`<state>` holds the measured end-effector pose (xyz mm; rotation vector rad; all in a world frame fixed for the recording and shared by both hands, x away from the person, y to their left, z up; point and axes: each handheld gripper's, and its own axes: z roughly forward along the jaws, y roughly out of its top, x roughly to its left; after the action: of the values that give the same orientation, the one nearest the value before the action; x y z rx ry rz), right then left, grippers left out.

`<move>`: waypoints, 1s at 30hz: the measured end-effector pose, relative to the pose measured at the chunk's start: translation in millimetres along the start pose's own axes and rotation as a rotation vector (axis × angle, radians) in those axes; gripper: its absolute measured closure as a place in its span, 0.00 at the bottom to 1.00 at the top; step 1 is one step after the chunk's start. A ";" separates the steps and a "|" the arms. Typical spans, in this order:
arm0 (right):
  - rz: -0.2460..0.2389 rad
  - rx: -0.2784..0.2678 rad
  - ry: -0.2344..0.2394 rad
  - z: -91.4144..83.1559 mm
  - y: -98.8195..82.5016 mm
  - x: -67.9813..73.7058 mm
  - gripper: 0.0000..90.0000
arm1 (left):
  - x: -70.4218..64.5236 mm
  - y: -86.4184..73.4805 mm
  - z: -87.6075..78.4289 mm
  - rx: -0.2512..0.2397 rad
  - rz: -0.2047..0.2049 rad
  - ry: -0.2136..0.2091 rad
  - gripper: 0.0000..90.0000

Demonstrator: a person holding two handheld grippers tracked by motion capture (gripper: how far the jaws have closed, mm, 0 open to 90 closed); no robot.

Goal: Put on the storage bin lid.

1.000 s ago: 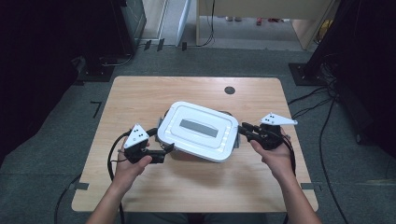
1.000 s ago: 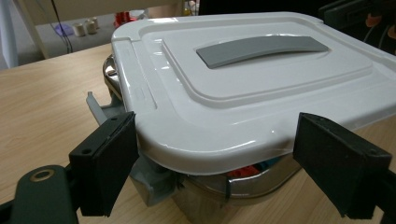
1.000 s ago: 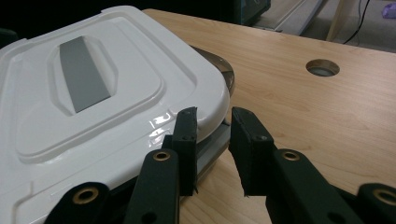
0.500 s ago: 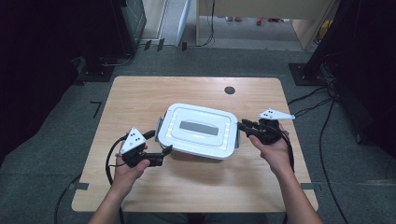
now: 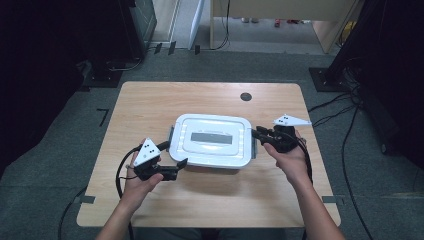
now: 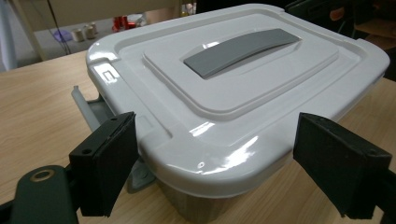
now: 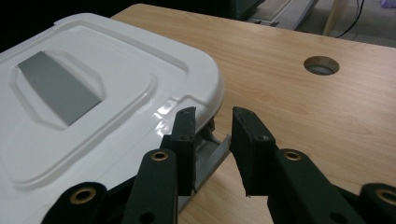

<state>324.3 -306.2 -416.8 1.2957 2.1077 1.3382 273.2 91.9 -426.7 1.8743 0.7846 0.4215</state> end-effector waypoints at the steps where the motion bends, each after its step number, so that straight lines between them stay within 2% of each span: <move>1: -0.001 0.003 -0.004 1.5 0.1 1.0 0.80 | 1.0 -0.1 0.2 0.003 -0.006 -0.004 0.15; 8: 0.004 0.013 -0.031 6.3 -0.2 0.0 0.82 | -0.7 -0.8 2.1 0.011 -0.001 -0.014 0.16; 10: 0.004 0.014 -0.034 7.1 -0.3 -0.5 0.83 | -2.2 -0.9 2.7 0.013 0.007 -0.006 0.15; 21: 0.009 0.005 -0.053 12.4 1.9 -0.6 0.87 | -6.4 -3.0 3.1 0.007 -0.003 0.005 0.15; 27: 0.019 -0.006 -0.044 10.0 1.2 -3.1 0.79 | -5.9 -3.9 1.0 -0.012 -0.012 0.017 0.16; 30: 0.016 -0.015 -0.056 7.5 0.3 -3.5 0.70 | -6.1 -4.0 -2.3 -0.016 -0.015 0.028 0.15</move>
<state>331.3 -304.9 -421.0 1.3315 2.0499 1.3066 266.2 90.3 -429.0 1.8506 0.8115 0.4445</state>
